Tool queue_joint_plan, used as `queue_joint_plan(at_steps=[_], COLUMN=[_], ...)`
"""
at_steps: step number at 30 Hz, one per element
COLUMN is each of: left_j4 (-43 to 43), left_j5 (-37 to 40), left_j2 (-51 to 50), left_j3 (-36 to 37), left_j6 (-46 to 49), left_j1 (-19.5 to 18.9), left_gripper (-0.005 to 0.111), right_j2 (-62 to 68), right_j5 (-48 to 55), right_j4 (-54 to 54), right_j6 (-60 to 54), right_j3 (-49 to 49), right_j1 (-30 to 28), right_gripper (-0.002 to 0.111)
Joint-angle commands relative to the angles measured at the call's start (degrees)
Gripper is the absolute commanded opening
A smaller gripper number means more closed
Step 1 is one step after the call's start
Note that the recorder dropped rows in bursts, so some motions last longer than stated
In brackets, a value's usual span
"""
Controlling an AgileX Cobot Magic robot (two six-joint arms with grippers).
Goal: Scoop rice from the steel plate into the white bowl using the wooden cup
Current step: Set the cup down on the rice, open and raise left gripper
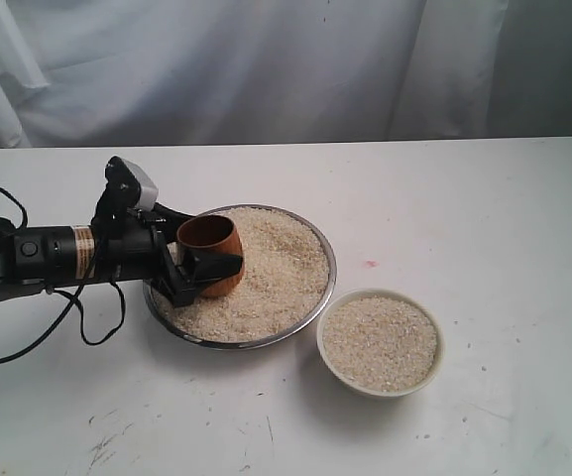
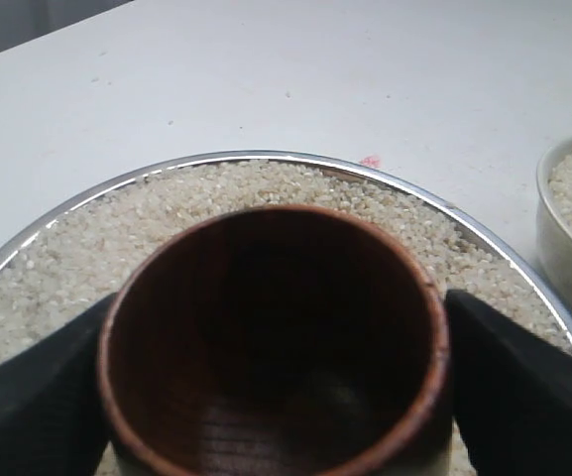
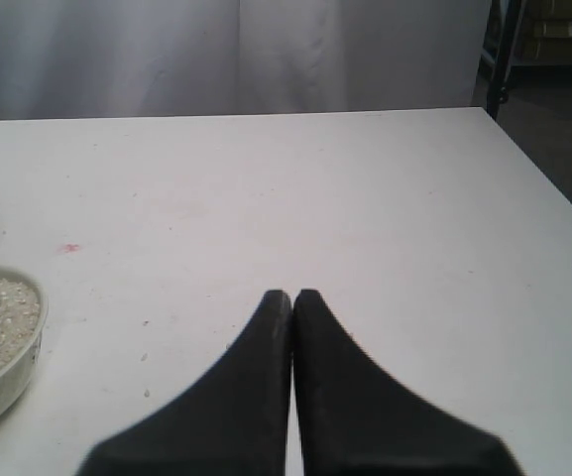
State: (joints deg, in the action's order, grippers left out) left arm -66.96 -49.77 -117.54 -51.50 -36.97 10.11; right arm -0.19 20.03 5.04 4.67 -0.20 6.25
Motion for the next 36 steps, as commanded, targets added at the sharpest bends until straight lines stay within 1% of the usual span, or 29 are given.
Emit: queue_joint_plan(at_steps=[1,2,3,6,8,10,14,16,17,23,26,30,32,33,36], left_j4=[0.4,0.4,0.4,2.3,4.1,4.7,4.7,4.7,4.7,4.7,4.4,3.2,2.9,2.9,2.9], left_j5=[-2.5,-2.5,-2.5,-2.5,-2.9,-2.9,-3.7,-7.4,-7.8,-5.2,0.1,8.8,13.4,14.7,15.1], left_j2=[0.1,0.1,0.1,0.1,0.1,0.1,0.1,0.5,1.0,9.1,13.7,17.4,18.8,19.4,20.7], left_j3=[-0.1,-0.1,-0.1,-0.1,-0.1,-0.1,-0.1,-0.1,-0.1,-0.1,-0.1,-0.1,-0.1,-0.1,-0.1], left_j6=[1.6,1.6,1.6,1.5,1.5,1.4,1.3,1.4,1.4,1.4,-2.9,-9.7,-11.6,-12.0,-12.0], left_j1=[0.1,0.1,0.1,0.1,0.1,0.1,0.1,0.1,0.1,0.1,0.1,0.1,0.1,0.1,0.1], left_gripper=[0.025,0.030,0.047,0.072,0.084,0.090,0.091,0.091,0.091,0.091,0.091,0.091,0.091,0.091,0.091], right_j2=[0.2,0.2,0.2,0.2,0.2,0.2,0.2,0.2,0.2,0.2,0.2,0.2,0.2,0.2,0.2], right_j5=[-0.2,-0.2,-0.2,-0.2,-0.2,-0.2,-0.2,-0.2,-0.2,-0.2,-0.2,-0.2,-0.2,-0.2,-0.2], right_j4=[0.0,0.0,0.0,0.0,0.0,0.0,0.0,0.0,0.0,0.0,0.0,0.0,0.0,0.0,0.0], right_j6=[0.0,0.0,0.0,0.0,0.0,0.0,0.0,0.0,0.0,0.0,0.0,0.0,0.0,0.0,0.0], right_j3=[0.2,0.2,0.2,0.2,0.2,0.2,0.2,0.2,0.2,0.2,0.2,0.2,0.2,0.2,0.2], right_j1=[0.0,0.0,0.0,0.0,0.0,0.0,0.0,0.0,0.0,0.0,0.0,0.0,0.0,0.0,0.0], right_gripper=[0.000,0.000,0.000,0.000,0.000,0.000,0.000,0.000,0.000,0.000,0.000,0.000,0.000,0.000,0.000])
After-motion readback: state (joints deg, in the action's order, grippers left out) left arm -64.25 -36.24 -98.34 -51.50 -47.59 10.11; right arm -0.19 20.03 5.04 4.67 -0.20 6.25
